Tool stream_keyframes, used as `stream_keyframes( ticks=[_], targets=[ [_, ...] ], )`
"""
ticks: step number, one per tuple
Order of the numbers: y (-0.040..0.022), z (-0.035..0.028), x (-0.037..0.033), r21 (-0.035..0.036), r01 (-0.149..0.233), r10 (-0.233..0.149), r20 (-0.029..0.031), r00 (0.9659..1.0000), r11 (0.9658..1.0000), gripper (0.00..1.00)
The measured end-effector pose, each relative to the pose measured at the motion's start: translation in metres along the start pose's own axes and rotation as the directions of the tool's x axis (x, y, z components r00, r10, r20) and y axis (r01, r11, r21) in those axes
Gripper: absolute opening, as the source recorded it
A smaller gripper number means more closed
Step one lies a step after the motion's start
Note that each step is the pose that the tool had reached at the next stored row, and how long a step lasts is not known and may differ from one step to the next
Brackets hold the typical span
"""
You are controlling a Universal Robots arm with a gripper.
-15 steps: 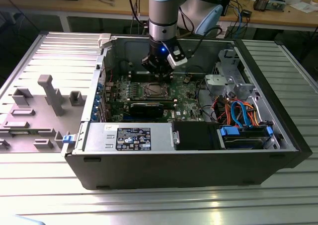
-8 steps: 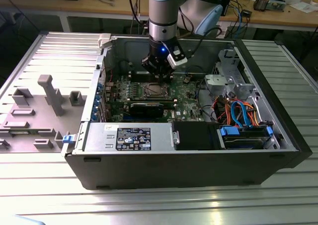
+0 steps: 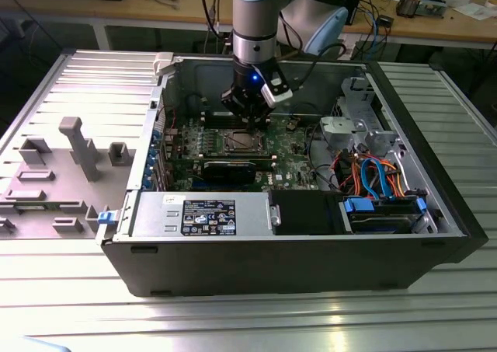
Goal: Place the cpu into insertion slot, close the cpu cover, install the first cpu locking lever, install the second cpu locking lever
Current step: 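Install the first cpu locking lever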
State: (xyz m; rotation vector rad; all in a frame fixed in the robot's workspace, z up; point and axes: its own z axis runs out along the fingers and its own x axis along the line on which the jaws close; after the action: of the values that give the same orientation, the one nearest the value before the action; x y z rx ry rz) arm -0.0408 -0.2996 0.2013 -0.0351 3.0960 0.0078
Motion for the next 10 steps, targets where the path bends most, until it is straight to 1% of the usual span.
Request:
stream_keyframes(
  ticks=[2, 3, 6, 9, 10],
  targets=[
    [-0.0002, -0.0012, 0.0, 0.0009, 0.0, 0.0, -0.0003, 1.0, 1.0, 0.11],
    [-0.0002, -0.0035, 0.0, 0.0018, 0.0, 0.0, -0.0004, 1.0, 1.0, 0.11],
    [-0.0001, -0.0083, -0.0002, 0.0011, 0.0, 0.0, -0.0006, 1.0, 1.0, 0.11],
    [-0.0001, -0.0083, -0.0003, 0.0013, 0.0, 0.0, -0.0007, 1.0, 1.0, 0.11],
    [-0.0001, -0.0083, -0.0002, 0.0025, 0.0, 0.0, -0.0008, 1.0, 1.0, 0.11]
  ],
)
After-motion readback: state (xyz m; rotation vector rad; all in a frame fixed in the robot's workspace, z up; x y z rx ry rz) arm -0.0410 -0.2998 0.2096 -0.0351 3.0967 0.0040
